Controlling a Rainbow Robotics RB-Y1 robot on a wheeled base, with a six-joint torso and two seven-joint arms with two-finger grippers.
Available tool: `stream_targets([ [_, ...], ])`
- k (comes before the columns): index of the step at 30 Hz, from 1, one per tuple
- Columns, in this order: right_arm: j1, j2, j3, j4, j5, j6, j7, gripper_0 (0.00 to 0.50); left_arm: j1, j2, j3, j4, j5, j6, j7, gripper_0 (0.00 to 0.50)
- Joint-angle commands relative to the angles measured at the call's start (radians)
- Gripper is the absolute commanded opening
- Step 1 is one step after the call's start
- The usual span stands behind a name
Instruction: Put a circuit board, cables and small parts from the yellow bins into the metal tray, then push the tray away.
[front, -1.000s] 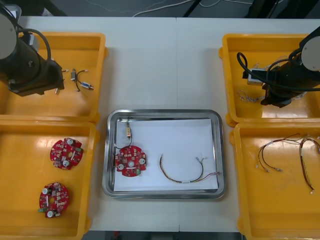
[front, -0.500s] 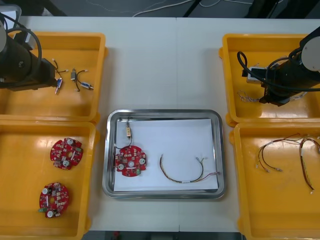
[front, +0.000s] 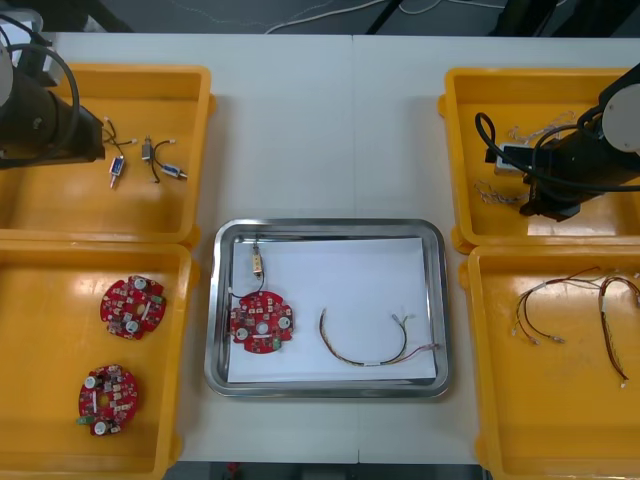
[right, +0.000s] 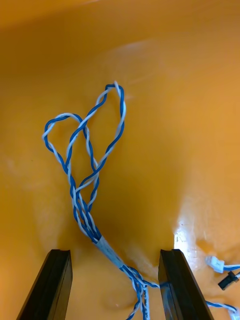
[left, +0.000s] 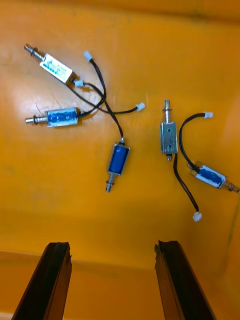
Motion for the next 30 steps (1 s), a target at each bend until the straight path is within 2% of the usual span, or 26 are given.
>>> stream_targets([
  [1,0.009,0.000,0.005,0.000,-0.003,0.006,0.031,0.470,0.006,0.045,0.022,-0.009,-0.031,-0.084,-0.105,0.500],
  [3,0.007,0.005,0.005,0.000,-0.001,0.005,0.034,0.438,0.014,0.045,0.024,-0.009,-0.029,-0.093,-0.113,0.500],
  [6,0.009,0.009,0.005,0.000,0.000,0.005,0.034,0.293,0.017,0.047,0.025,-0.009,-0.029,-0.092,-0.127,0.500],
  [7,0.007,0.011,0.005,0.000,0.004,0.005,0.034,0.253,0.018,0.047,0.025,-0.011,-0.029,-0.092,-0.130,0.500],
  [8,0.009,0.012,0.005,0.000,0.004,0.003,0.034,0.237,0.018,0.047,0.025,-0.011,-0.029,-0.092,-0.131,0.500],
  [10,0.009,0.017,0.005,0.000,0.008,0.005,0.034,0.138,0.018,0.047,0.025,-0.009,-0.028,-0.092,-0.139,0.500],
  [12,0.009,0.018,0.011,0.000,0.013,0.005,0.034,0.101,0.020,0.047,0.025,-0.011,-0.026,-0.092,-0.142,0.500],
  [13,0.007,0.018,0.016,0.000,0.013,0.005,0.031,0.052,0.021,0.047,0.025,-0.011,-0.026,-0.092,-0.145,0.500],
  [15,0.007,0.018,0.027,0.000,0.013,0.003,0.029,0.003,0.021,0.047,0.025,-0.012,-0.026,-0.092,-0.150,0.500],
  [24,-0.004,0.011,0.028,0.000,0.000,0.002,0.024,0.000,0.044,0.047,0.027,-0.006,-0.041,-0.127,-0.168,0.500],
  [30,-0.030,-0.006,0.011,0.000,-0.006,0.003,0.015,0.000,0.048,0.042,0.007,0.066,-0.020,-0.194,-0.180,0.500],
])
